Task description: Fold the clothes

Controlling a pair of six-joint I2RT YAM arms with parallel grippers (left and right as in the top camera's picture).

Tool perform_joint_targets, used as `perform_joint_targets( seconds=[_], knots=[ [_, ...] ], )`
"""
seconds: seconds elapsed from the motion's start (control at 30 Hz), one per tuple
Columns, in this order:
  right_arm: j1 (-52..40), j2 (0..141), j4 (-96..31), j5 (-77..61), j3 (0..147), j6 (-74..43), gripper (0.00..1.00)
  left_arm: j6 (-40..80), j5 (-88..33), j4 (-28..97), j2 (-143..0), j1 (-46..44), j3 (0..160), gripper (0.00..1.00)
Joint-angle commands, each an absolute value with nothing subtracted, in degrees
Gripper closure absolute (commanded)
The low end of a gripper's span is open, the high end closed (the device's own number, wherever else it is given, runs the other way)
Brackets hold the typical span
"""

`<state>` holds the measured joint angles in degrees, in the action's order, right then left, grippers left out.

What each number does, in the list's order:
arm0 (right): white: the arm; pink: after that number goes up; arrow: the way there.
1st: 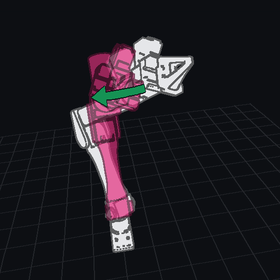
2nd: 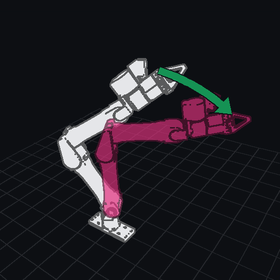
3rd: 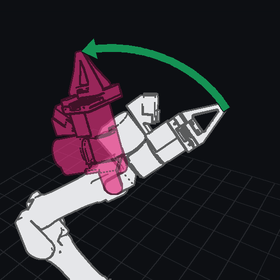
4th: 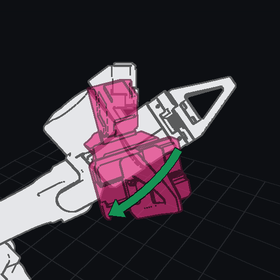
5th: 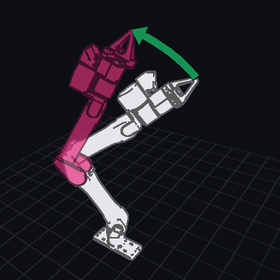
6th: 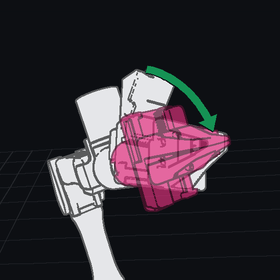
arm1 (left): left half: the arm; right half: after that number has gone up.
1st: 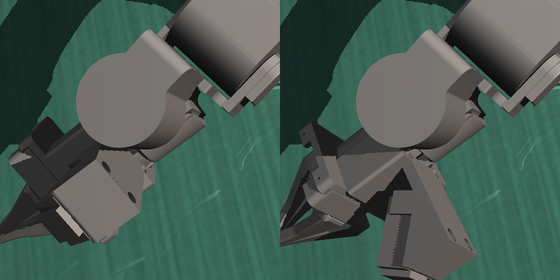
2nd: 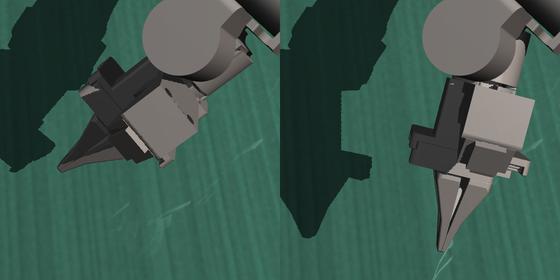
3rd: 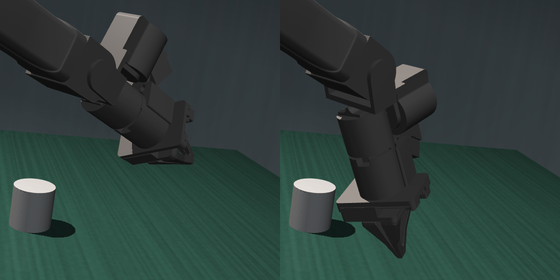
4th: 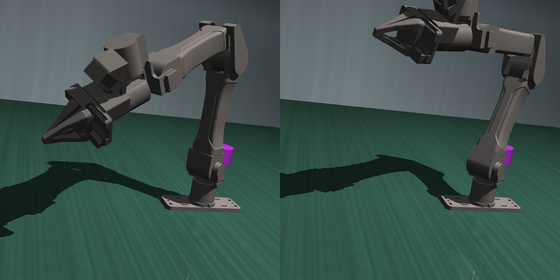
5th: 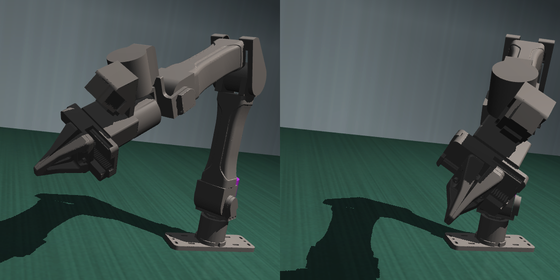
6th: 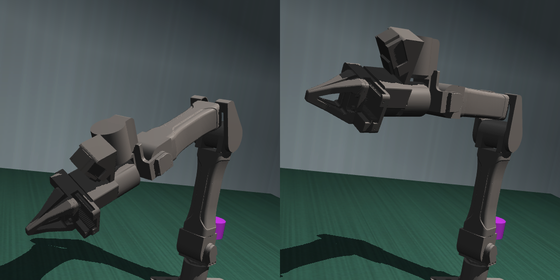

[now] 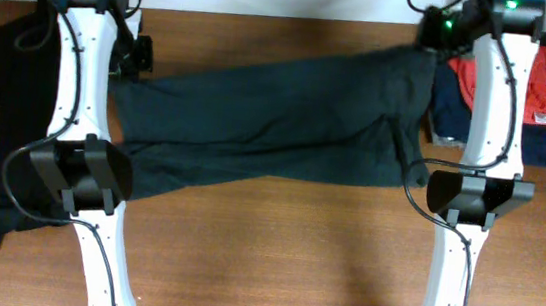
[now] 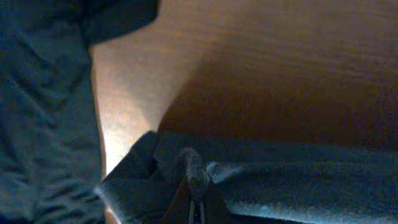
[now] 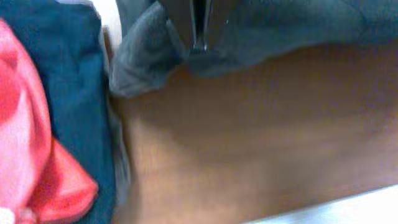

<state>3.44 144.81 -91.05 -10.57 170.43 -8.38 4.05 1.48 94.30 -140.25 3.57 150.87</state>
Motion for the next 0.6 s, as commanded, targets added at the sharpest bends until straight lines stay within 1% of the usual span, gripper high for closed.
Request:
perform_joint_targets(
  seconds=[0.0,0.13,0.27,0.57],
  knots=[
    [3.81,144.70,-97.06,-11.03,169.66,-6.26,0.96,1.72,0.84,96.40,-138.74,3.64,152.03,1.00],
    [2.76,144.70,-97.34,-11.86,165.73,-4.73,0.96,0.60,0.82,96.73,-138.76,3.42,151.83,0.99],
    [2.63,144.70,-97.34,-12.05,159.63,-4.73,0.96,0.21,0.14,96.73,-138.76,3.42,148.16,1.00],
    [2.74,144.70,-97.34,-10.31,142.37,-3.20,0.96,-1.43,-0.67,96.73,-138.74,3.38,127.11,0.99]
  ],
)
